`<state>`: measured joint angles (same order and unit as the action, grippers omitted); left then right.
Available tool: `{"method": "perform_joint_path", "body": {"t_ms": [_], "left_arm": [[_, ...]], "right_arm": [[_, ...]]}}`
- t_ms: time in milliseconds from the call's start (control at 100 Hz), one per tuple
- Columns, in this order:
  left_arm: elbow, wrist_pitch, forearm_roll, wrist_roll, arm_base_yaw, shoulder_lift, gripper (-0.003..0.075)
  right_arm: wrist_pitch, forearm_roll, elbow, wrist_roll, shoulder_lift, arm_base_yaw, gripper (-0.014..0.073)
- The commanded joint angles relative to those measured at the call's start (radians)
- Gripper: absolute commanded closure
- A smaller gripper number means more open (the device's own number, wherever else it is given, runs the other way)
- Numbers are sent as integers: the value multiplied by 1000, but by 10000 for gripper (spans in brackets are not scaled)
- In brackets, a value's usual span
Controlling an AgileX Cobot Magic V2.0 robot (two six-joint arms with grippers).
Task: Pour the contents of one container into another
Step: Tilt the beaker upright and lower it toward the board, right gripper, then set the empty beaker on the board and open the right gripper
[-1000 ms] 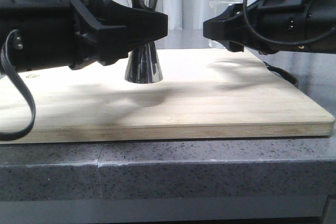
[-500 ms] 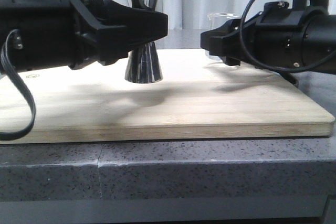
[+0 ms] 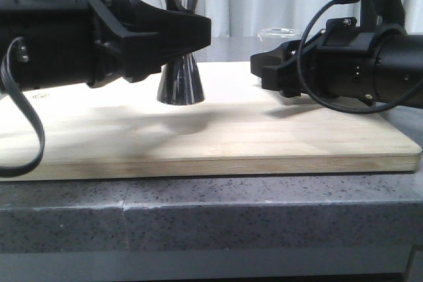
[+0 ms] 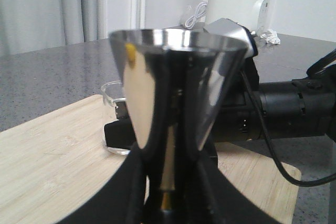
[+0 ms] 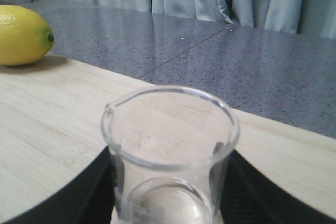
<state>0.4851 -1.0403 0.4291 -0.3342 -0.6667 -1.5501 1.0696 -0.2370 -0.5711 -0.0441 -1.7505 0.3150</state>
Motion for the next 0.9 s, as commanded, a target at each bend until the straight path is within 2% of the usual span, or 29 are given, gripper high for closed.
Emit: {"method": "perform_joint_path", "body": {"t_ms": [0,290,510,830,890], "left_arm": [[23,-96,-27,-2,1,41,740],[23,-96,-27,-2,1,41,740],[23,-96,-27,-2,1,41,739],[23,-96,-27,-2,1,41,740],[23,-96,-27,-2,1,41,740]], "right_arm": [[67,9,-16,15,34,-4,306],[69,9,-16,15,34,-4,300],[69,9,-16,15,34,-4,217],[77,9,-16,15,34,-4,205],[85,9,-16,15,36,-4,173]]}}
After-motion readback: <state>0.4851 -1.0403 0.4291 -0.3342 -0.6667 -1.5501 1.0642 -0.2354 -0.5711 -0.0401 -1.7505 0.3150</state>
